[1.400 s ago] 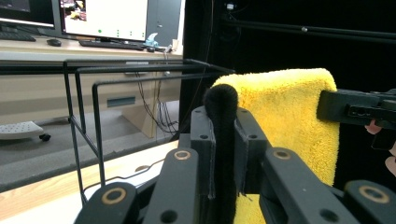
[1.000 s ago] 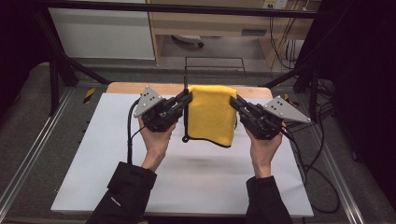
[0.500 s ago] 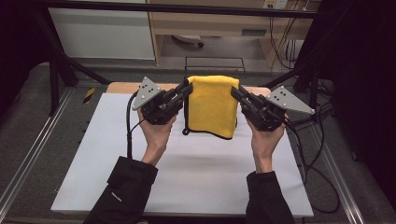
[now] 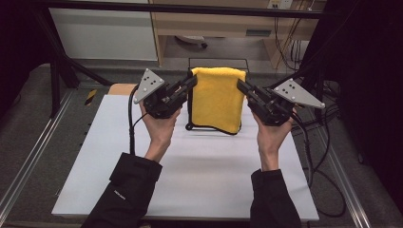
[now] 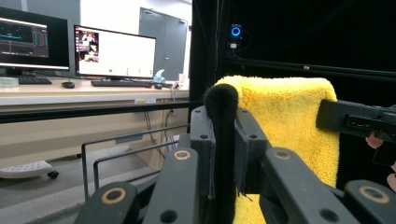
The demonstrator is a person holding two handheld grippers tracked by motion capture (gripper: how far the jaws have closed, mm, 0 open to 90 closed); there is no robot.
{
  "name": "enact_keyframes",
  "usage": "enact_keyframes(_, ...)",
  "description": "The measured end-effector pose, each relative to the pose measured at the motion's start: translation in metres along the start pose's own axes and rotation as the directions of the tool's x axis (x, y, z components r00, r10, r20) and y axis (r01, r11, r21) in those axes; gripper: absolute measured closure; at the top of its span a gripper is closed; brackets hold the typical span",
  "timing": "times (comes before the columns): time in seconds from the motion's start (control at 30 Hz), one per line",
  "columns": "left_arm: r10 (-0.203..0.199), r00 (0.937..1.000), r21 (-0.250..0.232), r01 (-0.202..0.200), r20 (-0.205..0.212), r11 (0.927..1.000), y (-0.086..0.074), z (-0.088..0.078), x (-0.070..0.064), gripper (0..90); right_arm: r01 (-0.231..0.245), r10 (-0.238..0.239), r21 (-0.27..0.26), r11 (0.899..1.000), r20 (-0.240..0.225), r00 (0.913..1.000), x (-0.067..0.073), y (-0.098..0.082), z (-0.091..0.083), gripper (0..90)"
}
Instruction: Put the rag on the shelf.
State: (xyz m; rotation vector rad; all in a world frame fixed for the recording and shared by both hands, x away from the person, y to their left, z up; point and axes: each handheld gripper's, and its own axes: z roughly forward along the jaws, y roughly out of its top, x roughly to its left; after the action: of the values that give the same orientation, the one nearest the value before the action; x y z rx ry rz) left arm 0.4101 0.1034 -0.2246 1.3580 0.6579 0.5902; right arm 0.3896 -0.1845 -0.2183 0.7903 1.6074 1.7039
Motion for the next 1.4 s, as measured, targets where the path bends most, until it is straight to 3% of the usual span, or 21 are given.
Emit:
enact_keyframes(0.73,0.014,0.9997,-0.061,-0.016,-0.019,0.998,0.027,0.01,0.006,79.6,0.02,-0.019,-0.047,0.999,0.01,0.9998,-0.006,0.027,0.018,82.9)
enact_keyframes(1.4,0.038,0.9987,-0.087,-0.04,-0.035,0.9954,0.059,0.023,0.01,79.6,0.03,-0.029,-0.083,0.996,0.016,0.9995,-0.015,0.058,0.032,82.9)
